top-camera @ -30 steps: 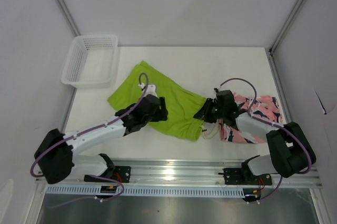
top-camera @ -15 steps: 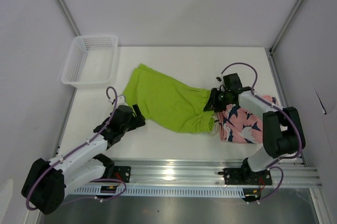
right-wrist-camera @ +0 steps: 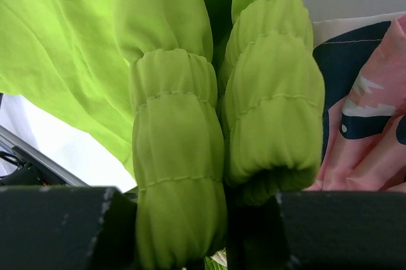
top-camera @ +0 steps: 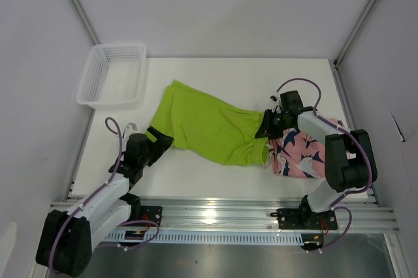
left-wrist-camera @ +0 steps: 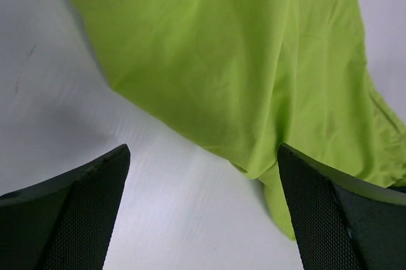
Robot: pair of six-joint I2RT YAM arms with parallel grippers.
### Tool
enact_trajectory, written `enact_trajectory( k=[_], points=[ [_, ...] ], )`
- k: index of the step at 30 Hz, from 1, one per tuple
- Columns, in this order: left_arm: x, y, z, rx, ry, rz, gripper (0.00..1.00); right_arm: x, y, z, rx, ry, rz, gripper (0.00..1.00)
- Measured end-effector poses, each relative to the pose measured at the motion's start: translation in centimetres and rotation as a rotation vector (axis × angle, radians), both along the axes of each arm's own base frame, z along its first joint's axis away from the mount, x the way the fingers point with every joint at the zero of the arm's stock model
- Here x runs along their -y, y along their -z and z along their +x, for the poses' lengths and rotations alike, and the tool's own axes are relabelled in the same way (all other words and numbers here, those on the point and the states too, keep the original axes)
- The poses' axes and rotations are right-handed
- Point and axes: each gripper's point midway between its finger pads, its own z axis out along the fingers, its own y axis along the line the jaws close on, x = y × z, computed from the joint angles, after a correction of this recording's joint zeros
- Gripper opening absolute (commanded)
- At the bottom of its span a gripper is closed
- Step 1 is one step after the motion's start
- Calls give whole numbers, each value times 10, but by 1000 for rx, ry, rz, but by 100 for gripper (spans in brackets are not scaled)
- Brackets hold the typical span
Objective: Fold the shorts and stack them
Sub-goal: Fold the shorts
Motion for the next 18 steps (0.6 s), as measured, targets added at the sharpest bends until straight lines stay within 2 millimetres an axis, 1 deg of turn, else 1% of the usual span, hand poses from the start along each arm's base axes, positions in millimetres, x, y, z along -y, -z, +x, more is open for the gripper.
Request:
enact_trajectory(
  k=[4,8,10,13,18],
  points=[
    [5,-1,5,-7,-51,-91,99,-1,-1,0,0,0,7,2],
    [9,10,5,-41,-116,-189,95,-2,-2,1,2,2,15,2],
    [10,9,7,-28,-148,-240,95,-3,-3,2,2,5,21,2],
    [9,8,7,-22,-194,-292,95,-3,-3,3,1,13,27,2],
    [4,9,11,-18,-257,-321,95,-6,-5,4,1,26,44,1]
  ],
)
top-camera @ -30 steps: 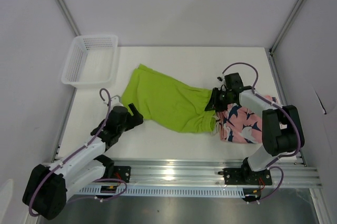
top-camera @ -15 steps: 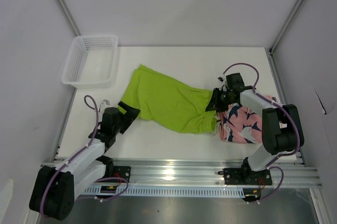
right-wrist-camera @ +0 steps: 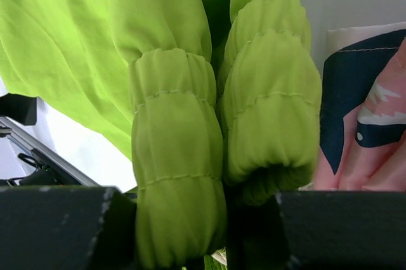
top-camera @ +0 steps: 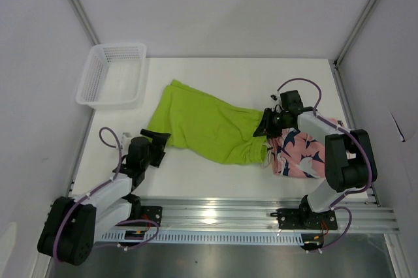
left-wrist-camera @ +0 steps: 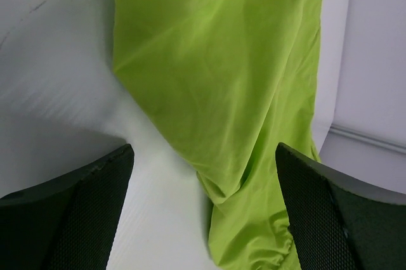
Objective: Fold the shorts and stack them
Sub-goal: Fold the shorts
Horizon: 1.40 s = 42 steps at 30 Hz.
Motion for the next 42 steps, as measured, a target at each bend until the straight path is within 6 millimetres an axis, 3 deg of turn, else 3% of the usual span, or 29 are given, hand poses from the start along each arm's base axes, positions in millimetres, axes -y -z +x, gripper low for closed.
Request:
enact_trajectory(
  k=[4,7,8,13,17,18,19,26,29,31,33,38,42],
  points=[
    [-4,0,16,-5,-42,9,91,0,0,1,1,2,3,1],
    [-15,5,29,-12,-86,24,75,0,0,0,-2,3,2,1],
    [-22,7,34,-14,-107,36,60,1,0,0,-3,4,2,1],
    [-50,22,44,-43,-165,123,25,3,0,-4,-19,6,-2,1],
    [-59,27,48,-60,-167,189,13,3,-1,-7,-26,4,-4,0],
    [-61,26,50,-60,-164,205,2,4,-2,-8,-27,4,-5,0],
    [-63,26,52,-62,-166,216,0,4,-2,-8,-28,1,-6,0],
    [-72,12,72,-43,-164,286,1,8,2,-18,-58,-17,-30,0],
    [-76,8,73,-37,-164,326,21,12,6,-24,-86,-14,-56,0],
    [-83,2,73,-30,-169,366,53,15,9,-29,-105,-11,-83,0],
    [-88,-7,75,-18,-167,409,65,18,11,-33,-121,-7,-105,0],
    [-93,-30,82,35,-156,468,75,20,15,-42,-149,-16,-157,0],
    [-85,-37,81,55,-84,485,79,18,8,-42,-137,-50,-210,0]
  ],
)
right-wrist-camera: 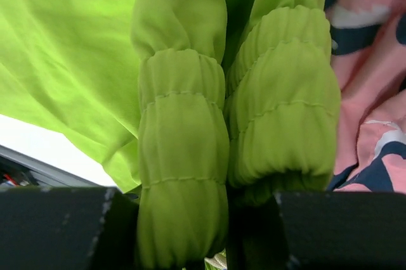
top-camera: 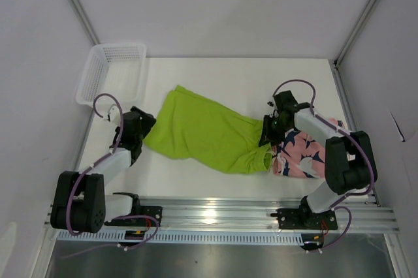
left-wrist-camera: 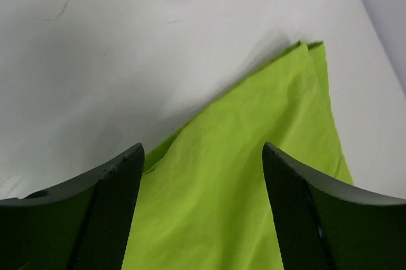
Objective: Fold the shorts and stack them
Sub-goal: Fold the shorts
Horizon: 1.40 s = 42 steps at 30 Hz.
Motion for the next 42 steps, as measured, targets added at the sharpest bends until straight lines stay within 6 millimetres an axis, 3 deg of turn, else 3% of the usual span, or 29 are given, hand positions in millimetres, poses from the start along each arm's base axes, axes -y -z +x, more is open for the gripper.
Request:
enact_trajectory(
  k=[7,14,20,26,30,35,42],
  points=[
    [11,-2,-4,-83,123,52,81,-10,-15,33,59,-80,-117,0],
    [29,-6,-5,-98,236,95,79,7,-6,68,12,-72,-265,1],
    [97,-19,-12,-72,432,138,78,6,-20,76,15,-76,-251,0],
    [156,-32,-4,-8,535,126,66,-6,-24,72,-2,-93,-174,0],
    [190,-18,6,-17,585,95,62,-16,-29,71,-2,-106,-117,0],
    [224,0,39,-67,622,65,60,-21,-38,69,9,-114,-78,0],
    [234,36,31,-93,613,-16,61,-29,-55,72,52,-110,8,0]
  ],
)
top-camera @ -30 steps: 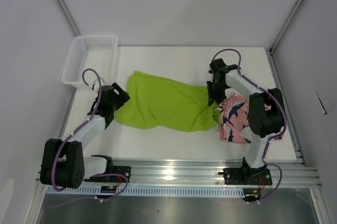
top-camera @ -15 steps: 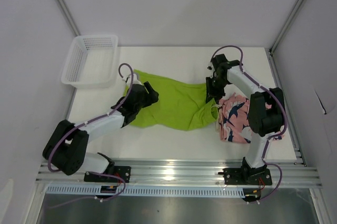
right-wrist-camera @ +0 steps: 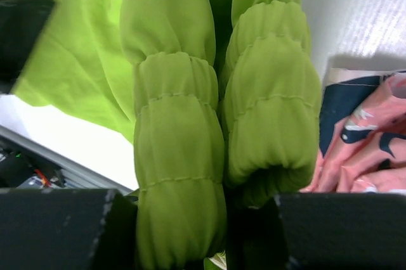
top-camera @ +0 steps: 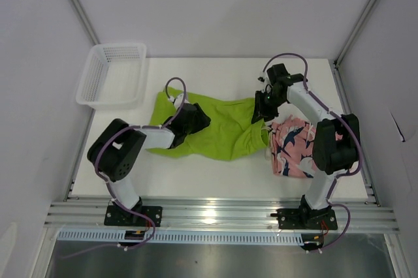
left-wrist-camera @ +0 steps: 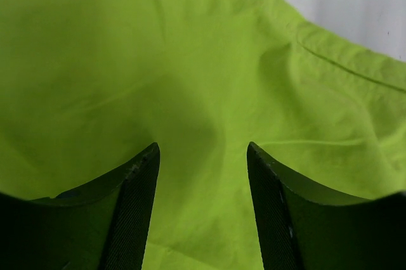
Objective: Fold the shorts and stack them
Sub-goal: Fold the shorts
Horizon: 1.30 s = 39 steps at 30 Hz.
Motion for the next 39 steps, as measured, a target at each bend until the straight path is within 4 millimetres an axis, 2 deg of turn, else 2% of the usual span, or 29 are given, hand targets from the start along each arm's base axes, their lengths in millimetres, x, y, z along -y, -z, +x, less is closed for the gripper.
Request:
enact_trajectory(
  k=[3,12,13,18,26,29,32,36,39],
  points=[
    [4,12,-4,9,-17,-20,61,-4,-4,-1,5,0,34,0],
    [35,11,6,129,-48,-106,61,-21,-7,-4,-13,-5,138,0],
    [37,11,7,139,-55,-116,54,-24,-9,-4,-13,-5,158,0],
    [42,13,1,195,-77,-138,58,-39,-32,-3,-18,8,282,0],
    [59,11,-15,232,-63,-141,61,-69,-85,3,-58,40,509,0],
    [67,9,-20,239,-51,-141,64,-74,-93,2,-76,47,543,0],
    [73,8,-25,241,-34,-133,71,-72,-97,3,-82,56,551,0],
    [63,-9,-27,242,-28,-76,83,-63,-105,7,-71,67,546,0],
    [46,-46,-23,273,-44,-64,87,-56,-110,11,-53,66,536,0]
  ],
)
